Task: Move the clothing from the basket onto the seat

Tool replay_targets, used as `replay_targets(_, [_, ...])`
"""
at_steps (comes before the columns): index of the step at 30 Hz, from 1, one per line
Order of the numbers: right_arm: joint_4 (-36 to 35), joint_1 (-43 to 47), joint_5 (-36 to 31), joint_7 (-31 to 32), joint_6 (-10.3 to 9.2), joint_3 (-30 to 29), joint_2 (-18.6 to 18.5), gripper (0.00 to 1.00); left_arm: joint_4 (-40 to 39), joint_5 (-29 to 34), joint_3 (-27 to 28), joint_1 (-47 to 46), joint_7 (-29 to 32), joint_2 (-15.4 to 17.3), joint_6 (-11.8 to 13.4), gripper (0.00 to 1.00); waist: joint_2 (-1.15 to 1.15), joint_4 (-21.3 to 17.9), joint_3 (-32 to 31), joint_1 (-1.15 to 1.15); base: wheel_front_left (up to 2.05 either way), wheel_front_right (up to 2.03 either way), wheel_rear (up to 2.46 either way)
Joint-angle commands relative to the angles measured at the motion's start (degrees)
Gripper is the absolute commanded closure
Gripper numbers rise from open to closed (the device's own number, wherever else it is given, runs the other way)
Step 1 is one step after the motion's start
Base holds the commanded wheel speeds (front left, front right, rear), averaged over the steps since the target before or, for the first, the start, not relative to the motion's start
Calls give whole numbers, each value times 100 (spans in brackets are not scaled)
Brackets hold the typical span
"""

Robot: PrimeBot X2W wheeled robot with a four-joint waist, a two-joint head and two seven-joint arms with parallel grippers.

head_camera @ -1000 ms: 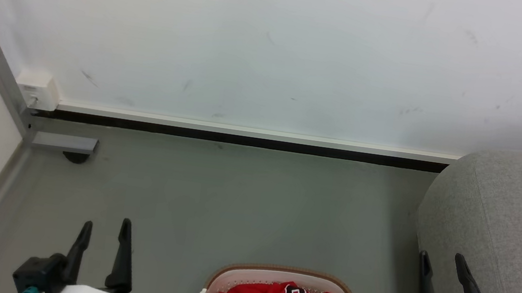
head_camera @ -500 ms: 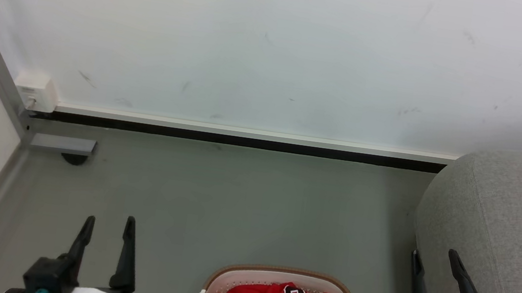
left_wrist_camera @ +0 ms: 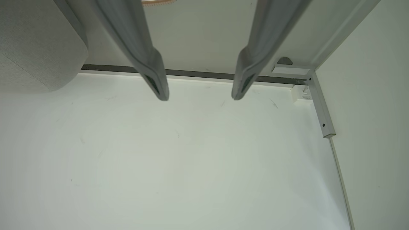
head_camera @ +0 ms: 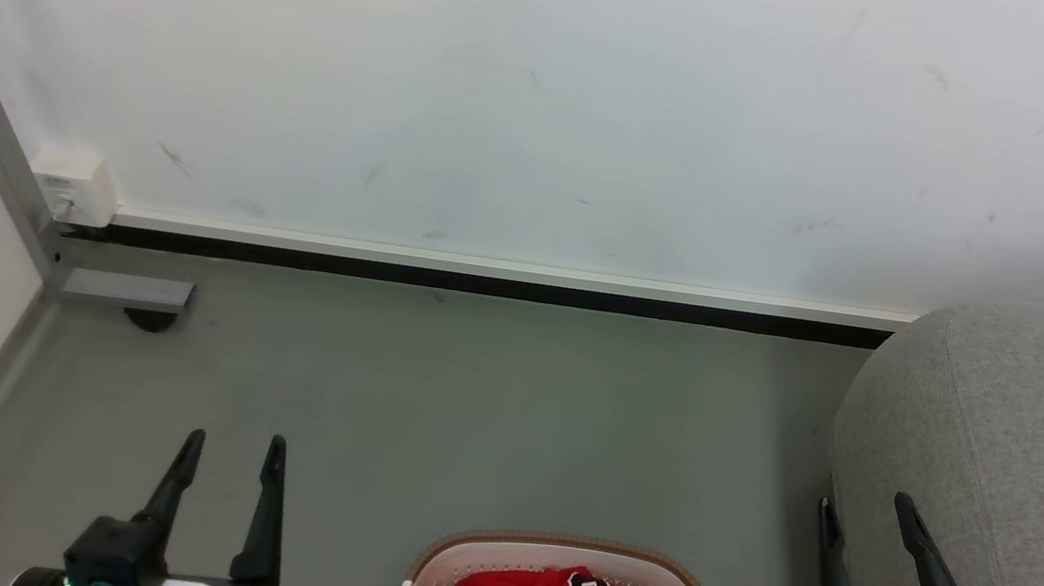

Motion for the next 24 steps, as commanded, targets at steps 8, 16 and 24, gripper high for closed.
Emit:
replay_targets(8, [-14, -36, 72, 2, -12, -2, -41, 0, -11, 45, 5, 38, -4, 41, 19, 0, 0, -14, 5, 0, 0, 0, 0])
replay_targets(16, [-13, -68, 87, 2, -12, -7, -41, 0, -57, -58, -26, -16, -4, 40, 11, 0, 0, -44, 39, 0, 0, 0, 0])
replay_targets(24, [-94, -151, 64, 3, -12, -42, -39, 0, -11, -92, -108, -94, -4, 40, -66, 0, 0, -143, 166, 0, 0, 0, 0])
